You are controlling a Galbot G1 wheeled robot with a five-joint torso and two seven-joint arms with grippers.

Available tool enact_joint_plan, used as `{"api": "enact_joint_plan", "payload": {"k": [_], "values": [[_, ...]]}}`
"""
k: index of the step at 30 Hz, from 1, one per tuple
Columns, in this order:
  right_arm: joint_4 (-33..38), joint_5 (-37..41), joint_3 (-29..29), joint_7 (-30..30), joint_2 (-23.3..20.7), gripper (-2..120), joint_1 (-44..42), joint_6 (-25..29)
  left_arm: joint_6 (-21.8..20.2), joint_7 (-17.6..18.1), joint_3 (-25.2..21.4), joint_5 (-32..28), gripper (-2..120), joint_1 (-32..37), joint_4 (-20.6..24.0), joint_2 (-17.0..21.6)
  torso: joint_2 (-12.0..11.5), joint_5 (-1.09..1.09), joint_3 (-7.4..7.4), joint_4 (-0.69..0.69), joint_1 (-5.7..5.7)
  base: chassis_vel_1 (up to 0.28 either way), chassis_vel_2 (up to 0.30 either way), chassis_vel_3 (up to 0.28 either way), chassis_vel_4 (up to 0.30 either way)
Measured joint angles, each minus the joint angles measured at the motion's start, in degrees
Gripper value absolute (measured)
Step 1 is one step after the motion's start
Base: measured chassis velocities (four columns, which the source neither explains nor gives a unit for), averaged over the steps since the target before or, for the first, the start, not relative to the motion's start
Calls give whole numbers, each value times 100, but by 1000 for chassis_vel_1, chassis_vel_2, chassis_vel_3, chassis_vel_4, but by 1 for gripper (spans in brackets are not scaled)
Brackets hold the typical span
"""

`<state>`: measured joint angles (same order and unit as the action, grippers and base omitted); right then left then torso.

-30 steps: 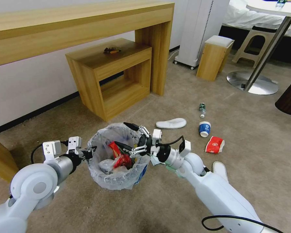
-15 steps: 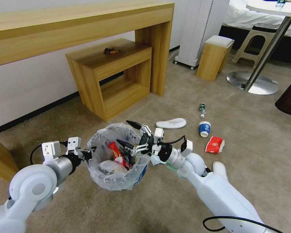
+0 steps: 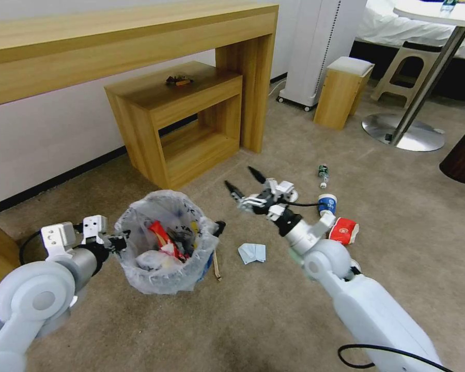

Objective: Pick up the trash bin and place the garbage on the floor into it.

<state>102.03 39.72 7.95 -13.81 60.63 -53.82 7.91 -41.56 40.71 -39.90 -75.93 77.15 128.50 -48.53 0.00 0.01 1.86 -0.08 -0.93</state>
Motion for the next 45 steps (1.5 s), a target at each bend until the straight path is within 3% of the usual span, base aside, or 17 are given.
{"api": "enact_joint_plan", "payload": {"k": [7,10,15,23,45], "values": [[79,-419,375,939,-80,100,-434,-121,27,251,-300,15,0,140,-34,-123,0,0,0,0,0,0,0,0,0],[6,-532,423,1066,-65,100,-510,-63,27,250,-470,-12,0,206,-36,-237,0,0,0,1,0,0,0,0,0],[-46,-691,432,1068,-60,100,-655,-50,28,163,-825,-45,0,483,-49,-353,0,-1,0,1,0,0,0,0,0],[-10,-705,503,991,11,100,-748,-23,74,181,-1021,-24,0,629,-49,-343,0,-1,0,1,0,0,0,0,0],[-17,-693,695,886,28,100,-928,78,114,118,-808,199,0,625,-14,-476,0,-1,0,0,0,0,0,0,0]]}}
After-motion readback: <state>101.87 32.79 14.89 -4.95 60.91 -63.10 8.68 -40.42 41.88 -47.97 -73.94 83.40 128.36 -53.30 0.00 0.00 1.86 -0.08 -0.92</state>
